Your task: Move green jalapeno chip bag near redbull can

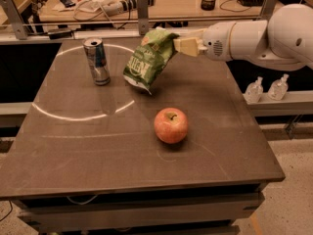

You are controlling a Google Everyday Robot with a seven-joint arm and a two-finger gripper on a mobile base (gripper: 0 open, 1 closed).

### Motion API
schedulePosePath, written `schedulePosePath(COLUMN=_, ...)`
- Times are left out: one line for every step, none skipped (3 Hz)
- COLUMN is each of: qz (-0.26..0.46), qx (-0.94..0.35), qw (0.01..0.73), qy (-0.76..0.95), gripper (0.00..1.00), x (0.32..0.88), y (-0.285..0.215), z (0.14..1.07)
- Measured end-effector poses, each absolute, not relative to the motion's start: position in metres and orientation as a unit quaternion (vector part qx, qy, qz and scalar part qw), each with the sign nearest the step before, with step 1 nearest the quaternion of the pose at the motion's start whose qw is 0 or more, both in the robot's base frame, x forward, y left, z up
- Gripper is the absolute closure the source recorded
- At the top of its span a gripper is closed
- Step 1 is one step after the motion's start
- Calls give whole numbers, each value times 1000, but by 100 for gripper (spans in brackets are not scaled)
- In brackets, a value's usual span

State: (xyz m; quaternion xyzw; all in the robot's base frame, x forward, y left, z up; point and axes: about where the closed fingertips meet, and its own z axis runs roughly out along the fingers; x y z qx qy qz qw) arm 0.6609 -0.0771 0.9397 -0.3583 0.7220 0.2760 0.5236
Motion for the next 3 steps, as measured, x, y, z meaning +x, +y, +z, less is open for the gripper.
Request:
schedulePosePath(qz=313, qx=-370, qw=511, qy=710, gripper=100, x=637, y=-52, z=939)
schedulePosePath(qz=335, qx=-371, qw=502, qy=706, gripper=100, x=625, y=-37, z=934)
schedulePosePath(qz=341, qx=-369, qw=499, qy=706, gripper=100, x=620, y=-28, z=925)
